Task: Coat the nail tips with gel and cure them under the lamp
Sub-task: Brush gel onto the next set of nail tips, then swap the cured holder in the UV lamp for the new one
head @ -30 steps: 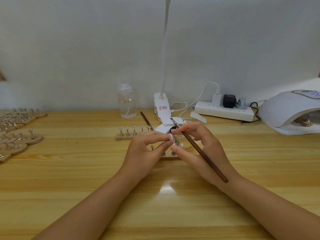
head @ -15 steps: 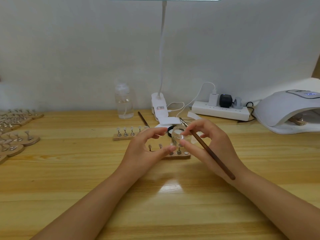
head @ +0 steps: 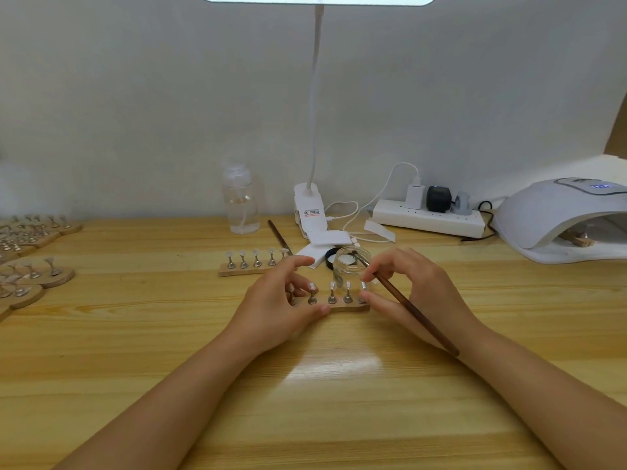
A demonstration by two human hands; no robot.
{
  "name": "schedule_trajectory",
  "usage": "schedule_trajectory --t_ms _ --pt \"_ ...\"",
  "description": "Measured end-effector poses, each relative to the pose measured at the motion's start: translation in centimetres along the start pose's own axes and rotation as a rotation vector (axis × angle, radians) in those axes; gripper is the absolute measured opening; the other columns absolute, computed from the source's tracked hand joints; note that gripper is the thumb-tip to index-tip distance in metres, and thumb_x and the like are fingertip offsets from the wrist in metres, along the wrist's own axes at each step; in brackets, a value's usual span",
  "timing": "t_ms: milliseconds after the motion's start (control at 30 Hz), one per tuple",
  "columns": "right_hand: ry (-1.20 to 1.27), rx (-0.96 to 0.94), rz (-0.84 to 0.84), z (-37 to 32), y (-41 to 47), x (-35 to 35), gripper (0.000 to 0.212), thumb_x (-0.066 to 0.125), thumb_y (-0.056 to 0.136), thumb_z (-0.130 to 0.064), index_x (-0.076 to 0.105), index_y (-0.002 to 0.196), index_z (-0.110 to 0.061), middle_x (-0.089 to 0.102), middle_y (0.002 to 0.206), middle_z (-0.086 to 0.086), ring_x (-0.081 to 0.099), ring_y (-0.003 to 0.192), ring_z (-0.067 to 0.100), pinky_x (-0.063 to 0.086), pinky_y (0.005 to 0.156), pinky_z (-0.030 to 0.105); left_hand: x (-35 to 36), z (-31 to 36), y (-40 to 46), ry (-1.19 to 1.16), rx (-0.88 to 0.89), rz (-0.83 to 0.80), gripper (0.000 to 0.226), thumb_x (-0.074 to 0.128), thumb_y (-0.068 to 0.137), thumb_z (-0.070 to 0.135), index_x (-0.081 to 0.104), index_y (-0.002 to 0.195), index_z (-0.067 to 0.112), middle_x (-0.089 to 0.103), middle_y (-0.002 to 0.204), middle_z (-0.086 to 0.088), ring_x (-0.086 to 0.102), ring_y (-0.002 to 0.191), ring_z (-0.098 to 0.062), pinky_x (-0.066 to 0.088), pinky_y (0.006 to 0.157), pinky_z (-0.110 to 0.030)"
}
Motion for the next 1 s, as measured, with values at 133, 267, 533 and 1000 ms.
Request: schedule_trajectory --t_ms 133,267,533,1000 --pt "-0.068 -0.082 0.065 -0.1 -0.1 -0.5 0.019 0.072 0.075 -0.03 0.065 0.085 -0.015 0.064 0.08 -0.004 0.057 0.072 0.011 0.051 0.066 0.031 -0.1 0.0 -0.1 0.015 0.025 -0.003 0.054 0.08 0.066 0.023 0.045 0.1 0.049 0.065 0.082 0.016 0.054 0.085 0.005 0.034 0.07 0.002" --pt "-0.192 -0.077 0.164 0.4 0.0 -1.5 0.012 0.064 0.082 -0.023 0.065 0.088 -0.014 0.063 0.076 -0.002 0.055 0.064 0.01 0.047 0.056 0.022 -0.2 0.0 -0.2 0.016 0.028 -0.013 0.053 0.079 0.067 0.024 0.046 0.1 0.049 0.065 0.082 0.017 0.054 0.085 0.004 0.037 0.072 -0.004" --pt "-0.427 0.134 -0.165 2.9 0.1 -0.3 0.033 0.053 0.091 -0.02 0.054 0.12 -0.036 0.057 0.112 -0.01 0.048 0.099 0.008 0.031 0.074 0.019 -0.2 0.5 -0.4 0.044 0.033 -0.009 0.052 0.078 0.068 0.027 0.044 0.1 0.049 0.064 0.085 0.016 0.054 0.091 0.002 0.038 0.079 -0.012" --pt "-0.279 0.282 -0.16 3.6 1.0 -2.9 0.031 0.048 0.093 -0.02 0.055 0.119 -0.035 0.056 0.12 -0.014 0.051 0.105 0.004 0.038 0.079 0.019 -0.3 2.1 -1.1 0.022 0.093 0.075 0.05 0.078 0.068 0.02 0.047 0.101 0.04 0.066 0.083 0.01 0.055 0.088 0.007 0.036 0.068 0.0"
Point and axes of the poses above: each hand's wrist, its own y-axis towards the middle knuckle, its own x-axis out of the palm, z = x × y, the point moved 3 cm from there along y, towards the middle knuckle
